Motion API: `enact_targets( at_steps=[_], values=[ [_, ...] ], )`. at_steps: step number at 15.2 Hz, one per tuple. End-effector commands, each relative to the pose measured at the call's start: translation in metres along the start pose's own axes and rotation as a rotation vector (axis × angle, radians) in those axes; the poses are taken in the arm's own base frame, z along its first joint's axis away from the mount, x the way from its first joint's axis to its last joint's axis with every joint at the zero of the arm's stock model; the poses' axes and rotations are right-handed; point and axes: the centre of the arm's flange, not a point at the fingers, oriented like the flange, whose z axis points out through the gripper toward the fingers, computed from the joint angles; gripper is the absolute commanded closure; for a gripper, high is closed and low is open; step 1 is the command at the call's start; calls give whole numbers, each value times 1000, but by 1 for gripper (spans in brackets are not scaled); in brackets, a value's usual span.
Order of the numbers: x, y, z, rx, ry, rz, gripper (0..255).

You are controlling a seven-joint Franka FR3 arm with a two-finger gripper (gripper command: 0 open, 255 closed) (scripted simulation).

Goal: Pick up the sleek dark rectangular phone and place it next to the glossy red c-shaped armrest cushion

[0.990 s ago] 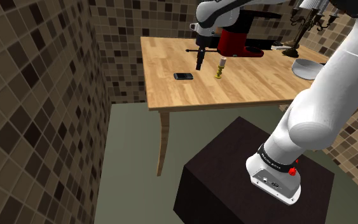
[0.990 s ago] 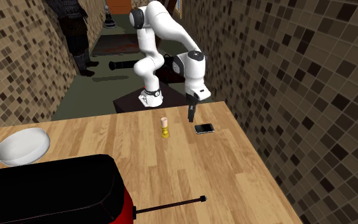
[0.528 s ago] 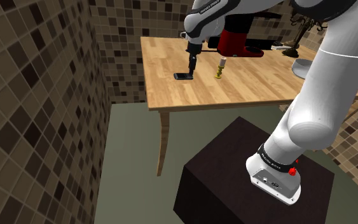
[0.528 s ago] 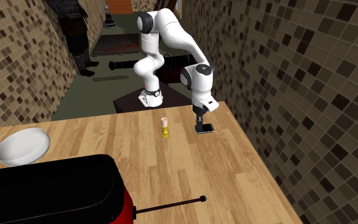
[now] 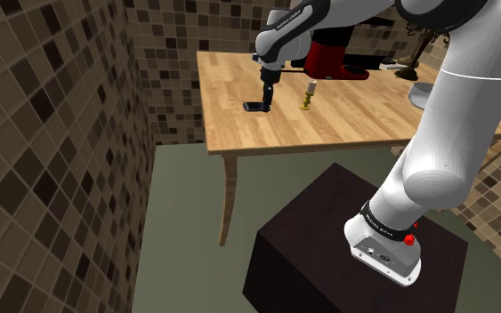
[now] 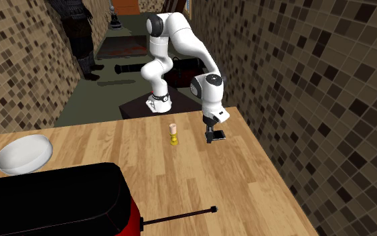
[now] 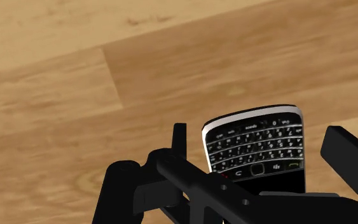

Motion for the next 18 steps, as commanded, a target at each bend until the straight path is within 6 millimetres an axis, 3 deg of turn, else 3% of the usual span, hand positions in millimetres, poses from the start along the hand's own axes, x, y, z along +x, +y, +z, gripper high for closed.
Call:
enact_targets(
  at_steps=[1, 4, 5, 14, 18],
  values=[
    [0, 0, 0, 0, 0, 0, 0],
    [0, 0, 0, 0, 0, 0, 0],
    [0, 0, 0, 0, 0, 0, 255],
    [0, 0, 0, 0, 0, 0, 255],
    [0, 0, -21, 0, 0, 0, 255]
  ],
)
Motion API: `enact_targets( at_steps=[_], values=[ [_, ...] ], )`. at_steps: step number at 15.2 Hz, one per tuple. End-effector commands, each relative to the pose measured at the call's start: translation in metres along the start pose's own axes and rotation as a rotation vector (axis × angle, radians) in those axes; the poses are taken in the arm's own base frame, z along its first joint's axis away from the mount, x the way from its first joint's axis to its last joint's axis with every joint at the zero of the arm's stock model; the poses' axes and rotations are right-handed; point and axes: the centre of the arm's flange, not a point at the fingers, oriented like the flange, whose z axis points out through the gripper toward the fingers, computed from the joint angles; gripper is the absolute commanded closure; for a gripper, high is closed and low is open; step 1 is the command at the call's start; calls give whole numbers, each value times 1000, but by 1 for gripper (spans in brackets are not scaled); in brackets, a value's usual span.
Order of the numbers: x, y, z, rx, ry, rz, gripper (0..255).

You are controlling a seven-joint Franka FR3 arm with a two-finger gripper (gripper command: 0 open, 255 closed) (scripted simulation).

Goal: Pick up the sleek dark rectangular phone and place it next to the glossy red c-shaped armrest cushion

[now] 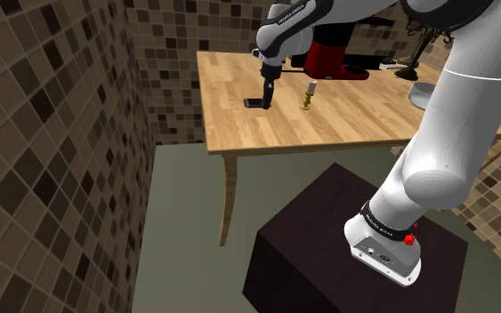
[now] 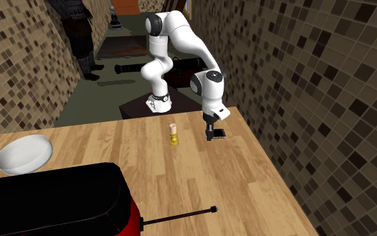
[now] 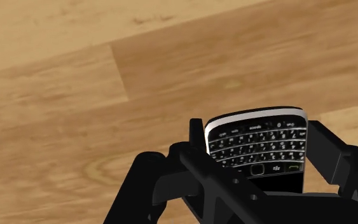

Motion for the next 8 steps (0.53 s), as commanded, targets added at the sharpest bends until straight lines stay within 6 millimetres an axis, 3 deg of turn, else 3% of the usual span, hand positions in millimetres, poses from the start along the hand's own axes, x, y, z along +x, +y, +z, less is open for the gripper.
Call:
enact_targets(
  at_steps=[1, 8],
  values=[
    [0, -1, -10, 0, 0, 0, 255],
    [1, -1, -47, 0, 0, 0, 255]
  ],
)
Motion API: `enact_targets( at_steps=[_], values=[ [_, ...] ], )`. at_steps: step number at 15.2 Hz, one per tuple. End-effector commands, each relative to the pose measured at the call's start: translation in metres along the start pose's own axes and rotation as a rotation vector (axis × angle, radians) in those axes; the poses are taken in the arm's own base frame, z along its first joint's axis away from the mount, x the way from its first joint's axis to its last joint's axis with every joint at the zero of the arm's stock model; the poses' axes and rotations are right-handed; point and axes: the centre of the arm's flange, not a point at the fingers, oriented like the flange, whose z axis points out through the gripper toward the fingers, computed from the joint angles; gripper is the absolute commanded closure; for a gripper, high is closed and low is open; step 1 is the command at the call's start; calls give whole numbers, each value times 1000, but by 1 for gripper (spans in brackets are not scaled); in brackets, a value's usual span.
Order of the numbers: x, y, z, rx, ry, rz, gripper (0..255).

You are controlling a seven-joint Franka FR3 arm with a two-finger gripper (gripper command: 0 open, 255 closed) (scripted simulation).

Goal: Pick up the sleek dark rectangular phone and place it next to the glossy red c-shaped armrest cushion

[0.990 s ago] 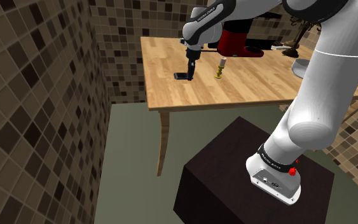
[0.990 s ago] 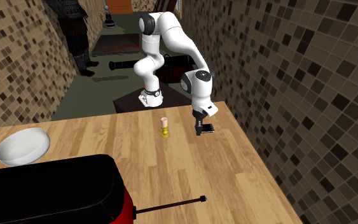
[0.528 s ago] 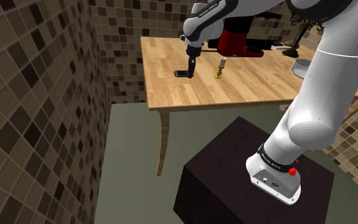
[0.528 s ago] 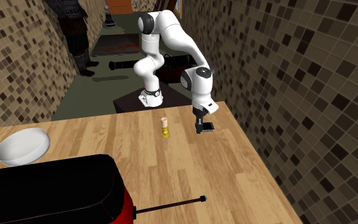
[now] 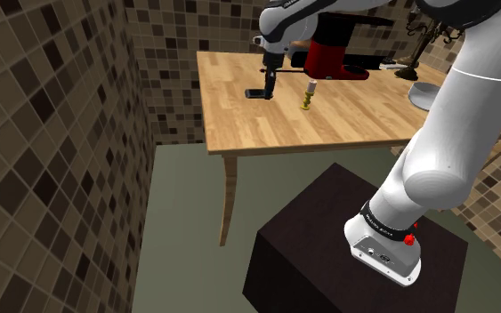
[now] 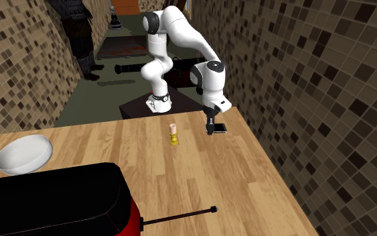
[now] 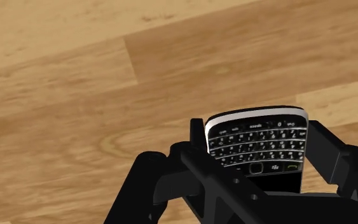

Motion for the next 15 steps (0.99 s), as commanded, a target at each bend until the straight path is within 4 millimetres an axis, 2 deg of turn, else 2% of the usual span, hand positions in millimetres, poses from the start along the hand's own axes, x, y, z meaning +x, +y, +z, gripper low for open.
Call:
enact_targets(
  at_steps=[1, 15],
  values=[
    [0, 0, -11, 0, 0, 0, 255],
    [1, -1, -84, 0, 0, 0, 255]
  ],
)
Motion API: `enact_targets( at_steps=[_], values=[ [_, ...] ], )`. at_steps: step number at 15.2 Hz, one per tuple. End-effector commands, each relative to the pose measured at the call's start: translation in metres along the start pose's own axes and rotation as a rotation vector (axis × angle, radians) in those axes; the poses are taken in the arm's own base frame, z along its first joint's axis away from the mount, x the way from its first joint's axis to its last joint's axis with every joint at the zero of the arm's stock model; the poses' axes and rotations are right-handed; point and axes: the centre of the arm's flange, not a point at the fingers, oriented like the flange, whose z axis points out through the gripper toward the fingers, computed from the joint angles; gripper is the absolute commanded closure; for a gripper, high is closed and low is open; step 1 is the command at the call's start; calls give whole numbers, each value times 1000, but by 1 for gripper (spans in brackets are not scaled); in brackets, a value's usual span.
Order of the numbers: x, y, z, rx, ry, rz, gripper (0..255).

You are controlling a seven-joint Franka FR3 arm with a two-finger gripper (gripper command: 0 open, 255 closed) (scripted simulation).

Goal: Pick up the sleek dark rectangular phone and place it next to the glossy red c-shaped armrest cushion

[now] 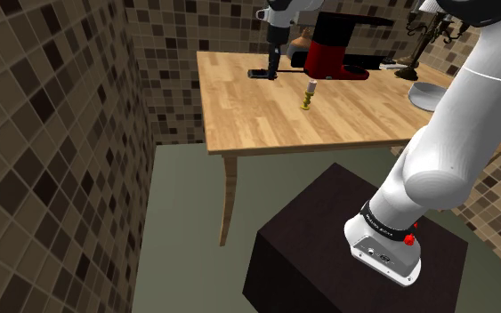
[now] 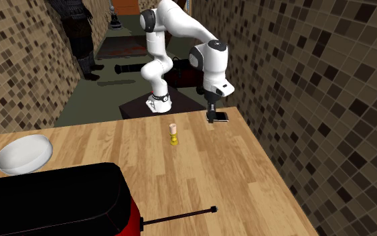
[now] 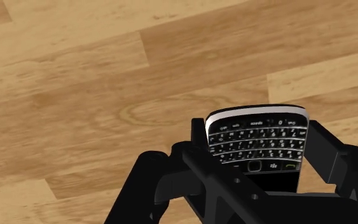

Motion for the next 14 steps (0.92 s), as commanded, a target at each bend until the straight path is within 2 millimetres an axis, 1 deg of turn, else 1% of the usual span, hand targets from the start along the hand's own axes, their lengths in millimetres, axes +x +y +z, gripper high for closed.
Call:
enact_targets(
  at_steps=[1, 14],
  values=[
    [1, 0, -10, 0, 0, 0, 255],
    [2, 0, -79, 0, 0, 0, 255]
  ],
)
